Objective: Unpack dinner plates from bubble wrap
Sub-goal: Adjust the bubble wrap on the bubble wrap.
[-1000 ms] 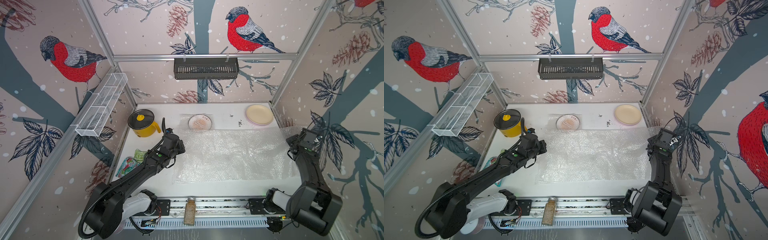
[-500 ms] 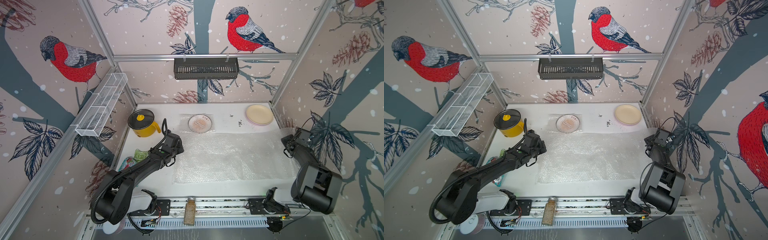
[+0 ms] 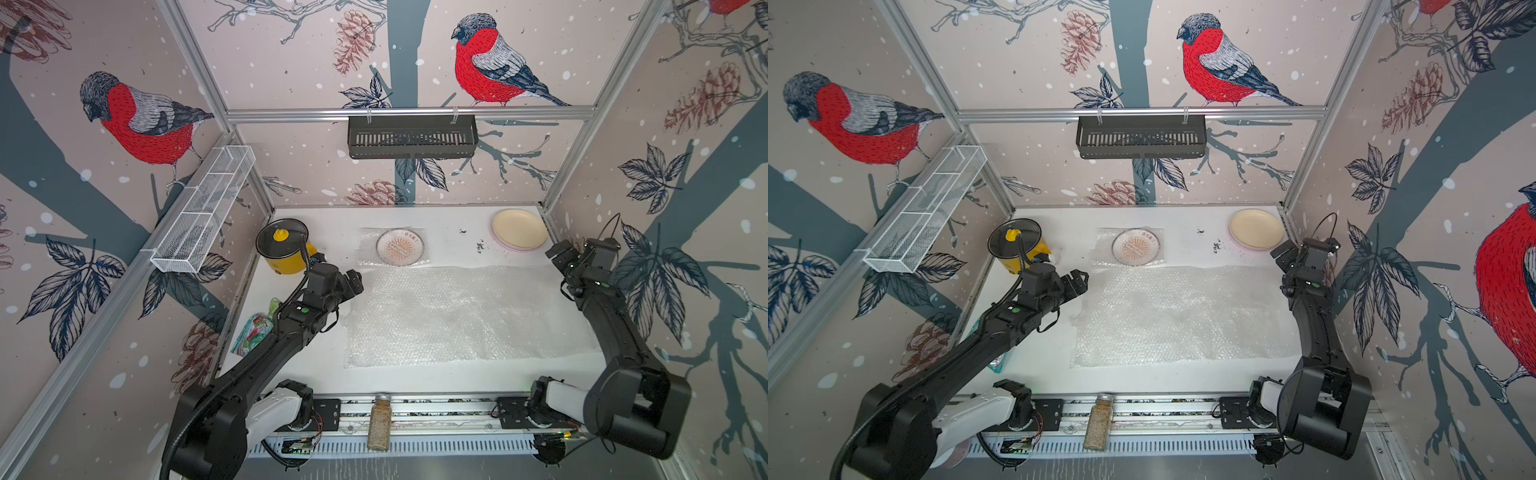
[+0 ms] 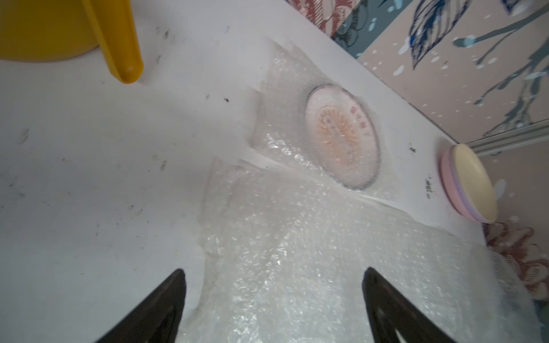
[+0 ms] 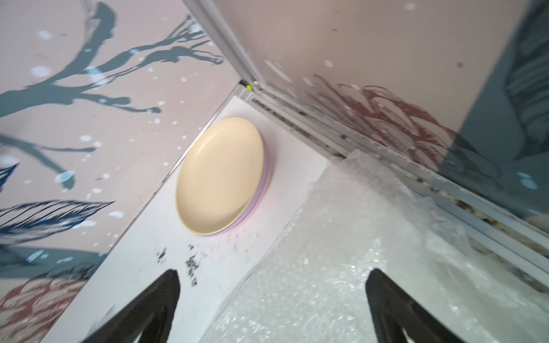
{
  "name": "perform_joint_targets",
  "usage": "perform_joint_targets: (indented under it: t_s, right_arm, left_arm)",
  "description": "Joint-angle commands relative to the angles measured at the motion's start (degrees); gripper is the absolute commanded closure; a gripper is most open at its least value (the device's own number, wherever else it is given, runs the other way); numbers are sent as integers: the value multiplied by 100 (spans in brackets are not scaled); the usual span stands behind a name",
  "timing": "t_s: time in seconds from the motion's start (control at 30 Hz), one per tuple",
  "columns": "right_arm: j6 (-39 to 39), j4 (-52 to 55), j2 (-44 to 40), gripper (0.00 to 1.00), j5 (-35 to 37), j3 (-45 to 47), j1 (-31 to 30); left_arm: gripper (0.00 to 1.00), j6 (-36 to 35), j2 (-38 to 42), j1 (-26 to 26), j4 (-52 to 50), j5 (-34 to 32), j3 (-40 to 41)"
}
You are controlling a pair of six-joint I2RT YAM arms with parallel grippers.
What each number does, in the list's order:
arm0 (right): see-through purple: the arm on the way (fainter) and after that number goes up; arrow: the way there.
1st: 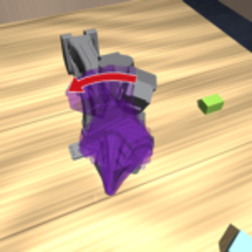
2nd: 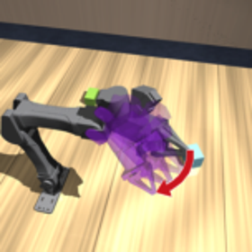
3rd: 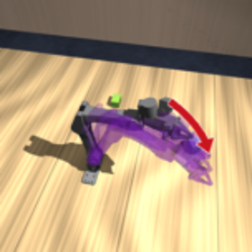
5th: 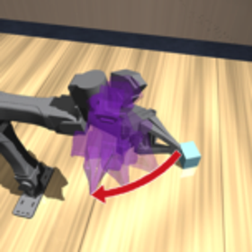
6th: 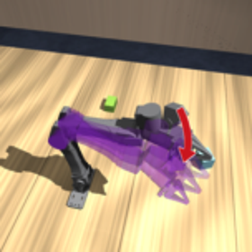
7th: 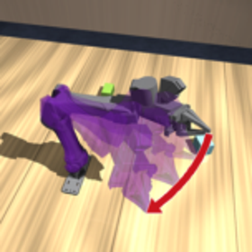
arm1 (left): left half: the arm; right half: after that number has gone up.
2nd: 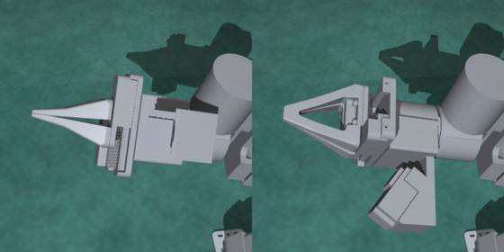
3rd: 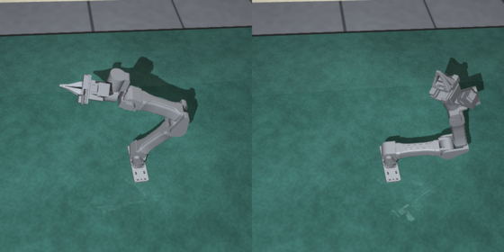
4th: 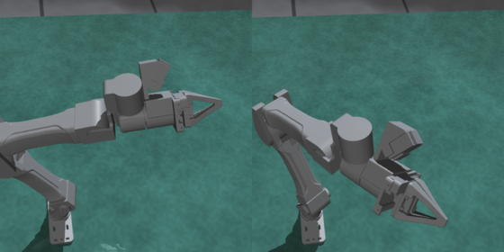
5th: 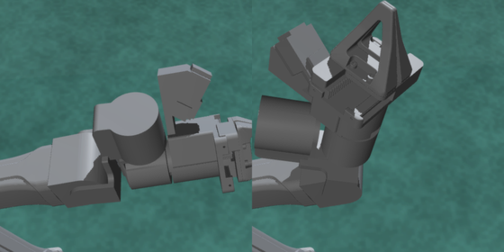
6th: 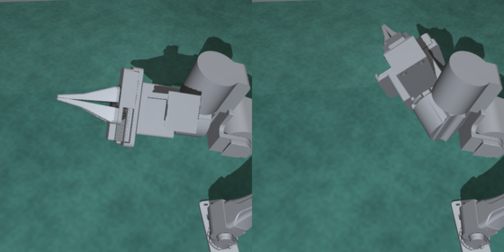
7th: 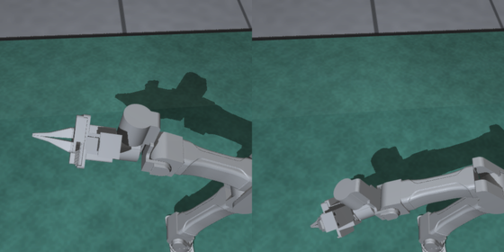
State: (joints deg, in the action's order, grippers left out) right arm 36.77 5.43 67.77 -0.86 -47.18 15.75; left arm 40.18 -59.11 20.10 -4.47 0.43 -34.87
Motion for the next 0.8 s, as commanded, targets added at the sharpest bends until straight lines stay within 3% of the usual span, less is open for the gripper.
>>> perform_joint_targets:
  t_s: [0.0, 0.13, 0.3, 0.5, 0.63, 0.77]
  right_arm:
    - [-285, 421, -343, 1, -412, 143, -360]
    - [-370, 485, -1047, 1, -790, 866, -856]
    - [-367, 431, -1559, 1, -431, 1829, -978]
    - [-166, -37, -1380, 1, -504, 2422, -896]
    - [-107, -62, -890, 1, -654, 2319, -919]
    - [-50, -295, -418, 1, -887, 2336, -960]
  left_arm:
    - [2, -426, 288, 138, 360, 1149, 19]
    - [2, -516, 108, 1107, 517, 1568, -39]
    - [2, -93, -1077, 1917, 1840, 2161, 10]
    - [3, 57, -2663, 2110, 2262, 1994, -534]
    - [4, 160, -3177, 2078, 2227, 1631, -625]
    - [4, 268, -3535, 1990, 2386, 1697, -552]
